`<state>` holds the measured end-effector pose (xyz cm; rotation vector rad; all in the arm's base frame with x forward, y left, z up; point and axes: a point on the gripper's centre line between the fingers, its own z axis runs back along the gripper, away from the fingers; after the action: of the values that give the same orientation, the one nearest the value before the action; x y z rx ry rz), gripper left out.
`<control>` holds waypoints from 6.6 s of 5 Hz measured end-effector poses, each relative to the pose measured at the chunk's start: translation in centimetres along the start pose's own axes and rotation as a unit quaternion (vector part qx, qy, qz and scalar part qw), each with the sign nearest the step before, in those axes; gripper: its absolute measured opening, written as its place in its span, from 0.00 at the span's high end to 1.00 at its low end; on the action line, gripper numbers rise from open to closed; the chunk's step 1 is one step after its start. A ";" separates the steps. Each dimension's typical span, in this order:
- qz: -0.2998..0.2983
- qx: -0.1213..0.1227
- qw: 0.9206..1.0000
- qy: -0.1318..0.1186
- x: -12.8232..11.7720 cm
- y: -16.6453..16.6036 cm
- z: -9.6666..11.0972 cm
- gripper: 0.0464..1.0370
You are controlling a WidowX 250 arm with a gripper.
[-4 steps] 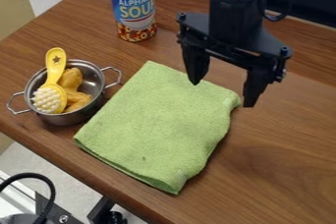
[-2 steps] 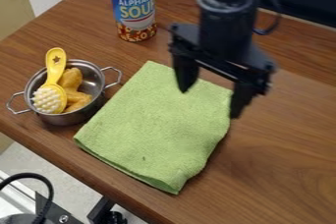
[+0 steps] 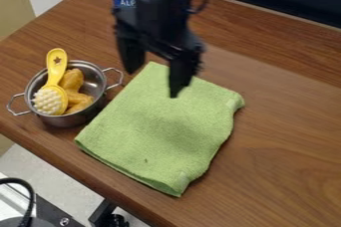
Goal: Moved the gray pot to the right side of the table
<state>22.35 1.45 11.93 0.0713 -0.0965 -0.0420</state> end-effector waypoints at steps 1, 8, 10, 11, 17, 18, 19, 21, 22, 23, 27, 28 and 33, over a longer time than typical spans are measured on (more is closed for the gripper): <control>0.008 0.005 1.000 0.004 -1.2 2.6 -1.3 0.04; 0.005 0.001 1.000 0.013 -2.4 7.5 -6.2 0.04; 0.004 0.016 1.000 0.007 -2.4 7.6 -7.3 0.06; -0.005 0.027 1.000 -0.006 -2.0 7.5 -7.7 0.13; -0.006 0.029 1.000 -0.009 -2.4 8.0 -8.7 0.98; -0.003 0.048 0.999 -0.014 -2.2 8.2 -7.9 0.98; -0.013 0.089 0.996 -0.022 -1.7 8.9 -6.4 0.98; -0.076 0.137 0.988 0.015 0.0 8.7 -3.7 0.98; -0.177 0.139 0.974 0.009 1.3 5.9 -3.5 0.98; -0.287 0.096 0.953 -0.002 2.6 3.1 -2.8 0.98; -0.428 0.103 0.898 -0.020 8.2 -4.1 -3.7 0.98; -0.421 0.097 0.902 -0.023 9.9 -5.9 -4.7 0.98; -0.412 0.050 0.908 -0.060 10.2 -10.4 -7.4 0.98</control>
<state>32.84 -8.85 4.82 0.2102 -0.1858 -0.8919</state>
